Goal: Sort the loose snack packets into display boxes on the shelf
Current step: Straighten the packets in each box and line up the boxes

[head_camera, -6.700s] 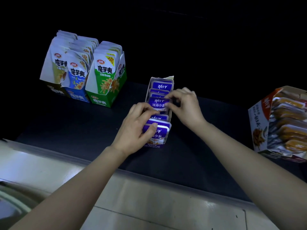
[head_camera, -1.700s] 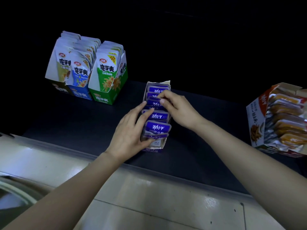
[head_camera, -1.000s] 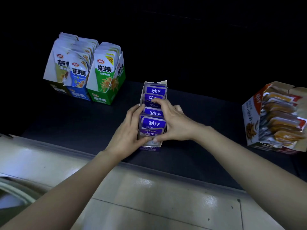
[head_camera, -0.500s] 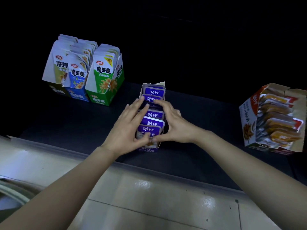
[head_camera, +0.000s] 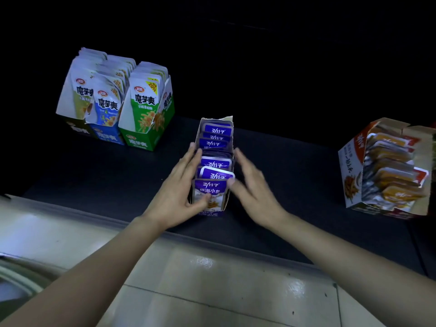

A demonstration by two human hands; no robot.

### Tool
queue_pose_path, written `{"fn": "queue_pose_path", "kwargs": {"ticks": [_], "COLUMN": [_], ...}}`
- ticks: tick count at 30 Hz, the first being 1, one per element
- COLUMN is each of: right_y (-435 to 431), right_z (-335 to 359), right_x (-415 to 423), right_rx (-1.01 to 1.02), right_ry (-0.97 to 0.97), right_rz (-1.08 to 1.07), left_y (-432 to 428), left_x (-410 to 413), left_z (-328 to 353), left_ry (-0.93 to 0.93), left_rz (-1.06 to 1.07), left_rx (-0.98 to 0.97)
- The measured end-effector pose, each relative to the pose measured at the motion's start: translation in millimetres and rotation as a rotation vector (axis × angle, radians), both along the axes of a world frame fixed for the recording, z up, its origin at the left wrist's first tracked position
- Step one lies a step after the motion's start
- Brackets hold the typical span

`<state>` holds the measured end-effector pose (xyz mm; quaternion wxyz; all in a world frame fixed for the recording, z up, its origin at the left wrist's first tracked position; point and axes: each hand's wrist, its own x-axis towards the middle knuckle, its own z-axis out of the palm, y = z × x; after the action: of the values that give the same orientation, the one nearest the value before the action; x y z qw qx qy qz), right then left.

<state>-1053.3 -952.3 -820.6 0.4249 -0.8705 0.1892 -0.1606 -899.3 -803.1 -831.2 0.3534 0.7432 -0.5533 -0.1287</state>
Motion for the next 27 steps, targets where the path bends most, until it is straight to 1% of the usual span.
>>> {"fn": "queue_pose_path", "kwargs": {"ticks": [2,4,6,8,10,12,13,16,18,22,24,27], "right_y": [13.6,18.2,16.7,13.7,9.3,5.9,6.1,14.3,15.4,5.1,7.0,14.8], "right_z": [-3.7,-2.3,-2.4,-3.0,-1.6,0.3,1.4,-1.6,-3.9,-5.9,-7.5,-8.5], "right_x": [2.4,7.3,11.1,12.3,10.8,9.6,10.2,15.9,18.3,14.3,14.7,19.7], "right_rx": [0.057,0.158,0.176,0.25,0.321,0.357,0.385,0.422,0.447,0.387,0.404,0.433], "right_ry": [0.075,0.09,0.072,0.038,-0.007,-0.017,-0.007,0.009,0.015,-0.007,-0.008,-0.016], "right_rz": [0.087,0.109,0.128,0.142,0.093,0.01,0.002,0.066,0.065,-0.011,-0.048,-0.005], "left_y": [-2.0,-4.4,-5.6,-5.5,-2.9,-1.2,-1.8,-7.9,-10.4,-10.1,-12.4,-17.1], "left_x": [-5.0,-8.4,-8.4,-6.4,-4.8,-6.7,-9.1,-19.1,-20.7,-16.1,-15.0,-17.8], "left_z": [-1.3,-2.3,-2.0,-2.9,-5.6,-6.9,-6.4,-3.5,-0.7,3.7,1.9,-2.0], "left_ry": [0.074,0.109,0.136,0.179,0.236,0.332,0.378,0.528,0.604,0.609,0.621,0.612], "left_rz": [-0.03,-0.049,-0.051,-0.052,-0.021,0.049,0.064,0.043,0.058,0.155,0.17,0.155], "left_rx": [-0.004,-0.005,-0.001,-0.012,-0.032,-0.032,-0.027,-0.055,-0.077,-0.118,-0.104,-0.098]}}
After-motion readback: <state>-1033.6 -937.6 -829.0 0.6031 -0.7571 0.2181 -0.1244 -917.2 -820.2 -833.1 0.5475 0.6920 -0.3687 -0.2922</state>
